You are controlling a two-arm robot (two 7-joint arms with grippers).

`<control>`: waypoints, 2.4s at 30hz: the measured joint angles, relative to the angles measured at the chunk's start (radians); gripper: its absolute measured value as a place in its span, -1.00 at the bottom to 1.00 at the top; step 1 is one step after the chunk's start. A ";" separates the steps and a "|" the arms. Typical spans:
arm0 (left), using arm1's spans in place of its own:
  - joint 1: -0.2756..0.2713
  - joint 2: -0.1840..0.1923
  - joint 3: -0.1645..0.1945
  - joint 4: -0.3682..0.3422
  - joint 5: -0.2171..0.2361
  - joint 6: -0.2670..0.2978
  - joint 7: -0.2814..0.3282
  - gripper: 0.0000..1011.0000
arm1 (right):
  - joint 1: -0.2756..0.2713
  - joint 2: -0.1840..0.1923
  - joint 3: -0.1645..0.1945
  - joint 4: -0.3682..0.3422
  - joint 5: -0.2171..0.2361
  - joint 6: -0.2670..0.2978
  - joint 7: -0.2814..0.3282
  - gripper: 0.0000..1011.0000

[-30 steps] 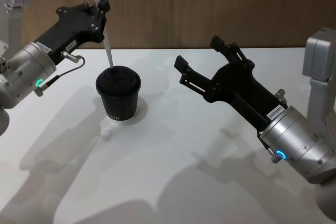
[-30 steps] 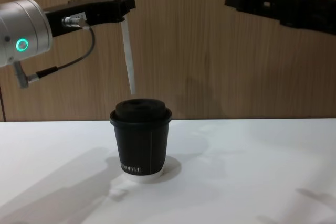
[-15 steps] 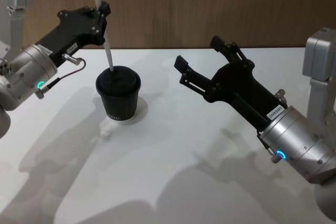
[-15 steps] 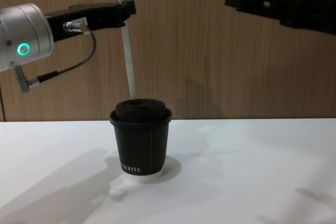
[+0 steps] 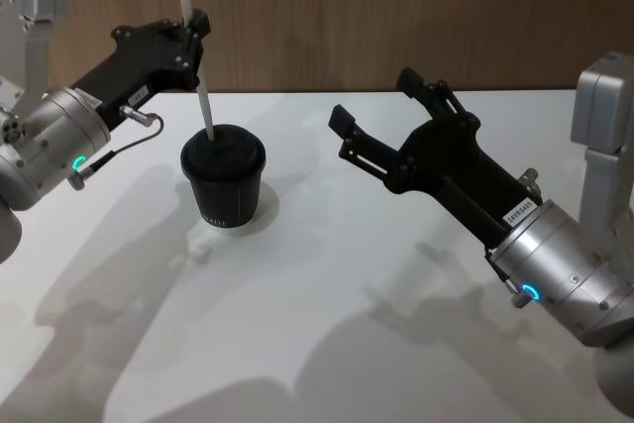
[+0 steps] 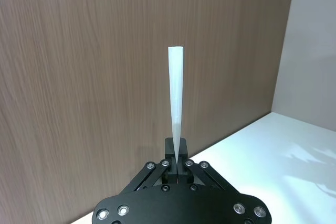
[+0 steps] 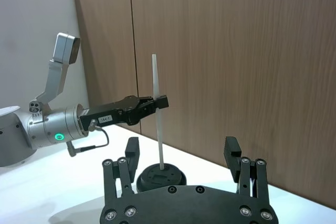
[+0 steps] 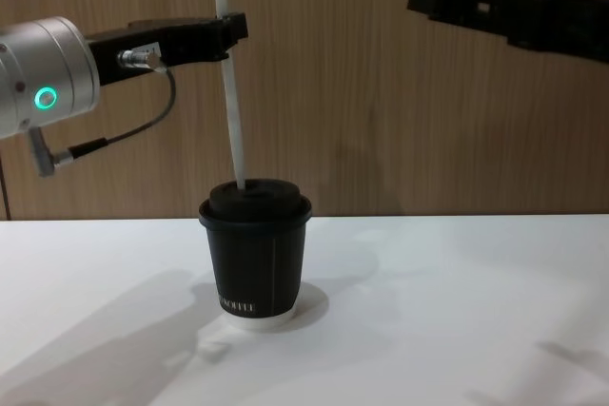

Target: Pick up the straw with one hand, pass it to the other hand, and insert it into the cup.

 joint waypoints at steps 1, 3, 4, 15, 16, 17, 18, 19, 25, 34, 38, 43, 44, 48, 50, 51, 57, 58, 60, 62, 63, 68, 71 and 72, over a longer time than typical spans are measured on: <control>0.000 -0.002 0.000 0.003 0.000 0.002 -0.002 -1.00 | 0.000 0.000 0.000 0.000 0.000 0.000 0.000 0.98; 0.000 -0.003 -0.001 0.007 0.000 0.003 -0.004 -1.00 | 0.000 0.000 0.000 0.000 0.000 0.000 0.000 0.98; -0.001 -0.005 -0.001 0.011 0.000 0.003 -0.006 -1.00 | 0.000 0.000 0.000 0.000 0.000 0.000 0.000 0.98; -0.006 -0.023 -0.003 0.051 -0.003 0.005 -0.030 -1.00 | 0.000 0.000 0.000 0.000 0.000 0.000 0.000 0.98; -0.006 -0.024 -0.003 0.053 -0.004 0.005 -0.032 -1.00 | 0.000 0.000 0.000 0.000 0.000 0.000 0.000 0.98; -0.007 -0.027 -0.003 0.060 -0.004 0.005 -0.035 -1.00 | 0.000 0.000 0.000 0.000 0.000 0.000 0.000 0.98; -0.008 -0.028 -0.003 0.063 -0.004 0.005 -0.036 -1.00 | 0.000 0.000 0.000 0.000 0.000 0.000 0.000 0.98; -0.009 -0.031 -0.003 0.069 -0.004 0.005 -0.040 -1.00 | 0.000 0.000 0.000 0.000 0.000 0.000 0.000 0.98; -0.012 -0.037 -0.002 0.090 -0.004 0.009 -0.050 -0.93 | 0.000 0.000 0.000 0.000 0.000 0.000 0.000 0.98; -0.012 -0.039 0.001 0.103 0.004 0.019 -0.063 -0.42 | 0.000 0.000 0.000 0.000 0.000 0.000 0.000 0.98; -0.003 -0.035 0.001 0.094 0.008 0.024 -0.065 -0.17 | 0.000 0.000 0.000 0.000 0.000 0.000 0.000 0.98; 0.021 -0.024 -0.003 0.064 0.016 0.029 -0.064 0.15 | 0.000 0.000 0.000 0.000 0.000 0.000 0.000 0.98; 0.025 -0.022 -0.004 0.058 0.018 0.029 -0.063 0.23 | 0.000 0.000 0.000 0.000 0.000 0.000 0.000 0.98; 0.050 -0.010 -0.009 0.023 0.026 0.033 -0.053 0.43 | -0.001 0.001 -0.001 0.000 0.002 -0.001 0.000 0.98; 0.071 0.001 -0.014 -0.007 0.033 0.035 -0.044 0.58 | -0.002 0.002 -0.002 -0.001 0.004 -0.003 0.000 0.98; 0.087 0.009 -0.018 -0.026 0.037 0.037 -0.038 0.65 | -0.004 0.003 -0.003 -0.001 0.005 -0.005 0.001 0.98; 0.139 0.033 -0.035 -0.096 0.050 0.042 -0.010 0.95 | -0.008 0.005 -0.008 -0.004 0.012 -0.012 0.008 0.98; 0.148 0.036 -0.038 -0.106 0.052 0.042 -0.004 0.98 | -0.009 0.006 -0.011 -0.005 0.014 -0.013 0.010 0.98; 0.172 0.046 -0.048 -0.135 0.057 0.043 0.010 0.98 | -0.011 0.006 -0.016 -0.007 0.016 -0.015 0.013 0.98; 0.198 0.054 -0.060 -0.163 0.061 0.043 0.025 0.98 | -0.012 0.007 -0.019 -0.008 0.018 -0.017 0.014 0.98; 0.206 0.056 -0.064 -0.171 0.063 0.043 0.029 0.98 | -0.013 0.007 -0.021 -0.009 0.019 -0.018 0.015 0.98; 0.255 0.072 -0.090 -0.223 0.070 0.039 0.058 0.98 | -0.018 0.009 -0.032 -0.016 0.022 -0.021 0.017 0.98; 0.274 0.078 -0.099 -0.241 0.072 0.037 0.066 0.98 | -0.020 0.010 -0.037 -0.019 0.024 -0.022 0.018 0.98; 0.286 0.081 -0.106 -0.254 0.073 0.035 0.071 0.98 | -0.021 0.011 -0.038 -0.020 0.024 -0.022 0.018 0.98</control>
